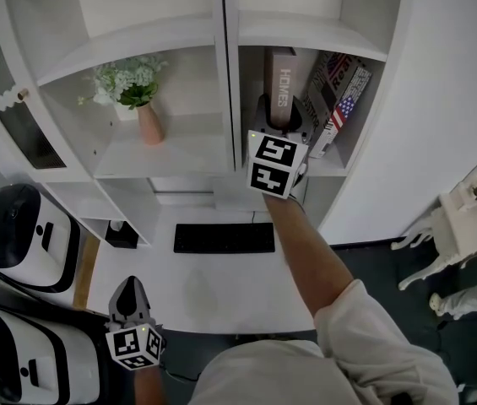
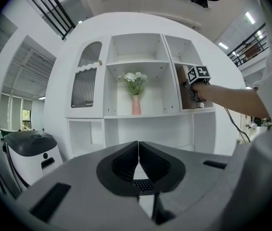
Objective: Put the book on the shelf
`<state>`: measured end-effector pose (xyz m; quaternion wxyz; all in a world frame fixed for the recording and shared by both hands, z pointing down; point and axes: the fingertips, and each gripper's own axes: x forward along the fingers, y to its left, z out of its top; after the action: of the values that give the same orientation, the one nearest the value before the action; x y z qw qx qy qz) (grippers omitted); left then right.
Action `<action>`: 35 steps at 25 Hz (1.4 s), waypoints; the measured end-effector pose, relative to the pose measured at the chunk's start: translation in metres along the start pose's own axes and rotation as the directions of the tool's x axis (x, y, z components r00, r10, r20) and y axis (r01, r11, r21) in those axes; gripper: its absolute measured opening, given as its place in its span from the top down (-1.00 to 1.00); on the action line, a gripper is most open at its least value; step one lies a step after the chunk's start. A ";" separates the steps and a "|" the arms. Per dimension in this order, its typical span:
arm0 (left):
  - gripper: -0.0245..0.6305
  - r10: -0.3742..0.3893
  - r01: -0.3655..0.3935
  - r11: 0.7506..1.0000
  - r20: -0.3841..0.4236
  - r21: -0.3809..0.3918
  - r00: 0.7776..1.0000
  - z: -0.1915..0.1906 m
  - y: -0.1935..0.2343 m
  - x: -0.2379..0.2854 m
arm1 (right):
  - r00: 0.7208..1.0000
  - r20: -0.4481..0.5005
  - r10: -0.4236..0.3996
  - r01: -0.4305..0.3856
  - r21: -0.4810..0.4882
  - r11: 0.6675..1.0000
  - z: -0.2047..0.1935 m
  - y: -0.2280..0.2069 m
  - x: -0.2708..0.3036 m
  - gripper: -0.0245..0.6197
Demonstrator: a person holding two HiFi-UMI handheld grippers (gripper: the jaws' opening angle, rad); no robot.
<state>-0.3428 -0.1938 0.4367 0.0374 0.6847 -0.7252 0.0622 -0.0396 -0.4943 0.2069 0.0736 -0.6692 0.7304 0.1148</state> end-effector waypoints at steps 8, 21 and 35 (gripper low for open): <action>0.91 0.017 -0.017 1.000 -0.006 0.002 1.000 0.000 0.002 -0.001 | 1.000 0.004 0.006 -0.006 0.003 1.000 -0.003 -0.001 0.012 0.36; 0.91 0.029 -0.029 1.000 -0.007 0.002 1.000 -0.001 0.002 -0.003 | 1.000 0.014 0.005 -0.005 0.004 1.000 -0.004 -0.002 0.017 0.35; 0.91 0.027 -0.027 1.000 0.001 0.002 1.000 0.002 -0.002 -0.007 | 0.998 0.033 0.044 -0.044 -0.006 0.999 0.006 0.001 0.009 0.20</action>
<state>-0.3399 -0.1874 0.4340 0.0353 0.6749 -0.7344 0.0632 -0.0420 -0.5010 0.1992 0.0815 -0.6512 0.7434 0.1293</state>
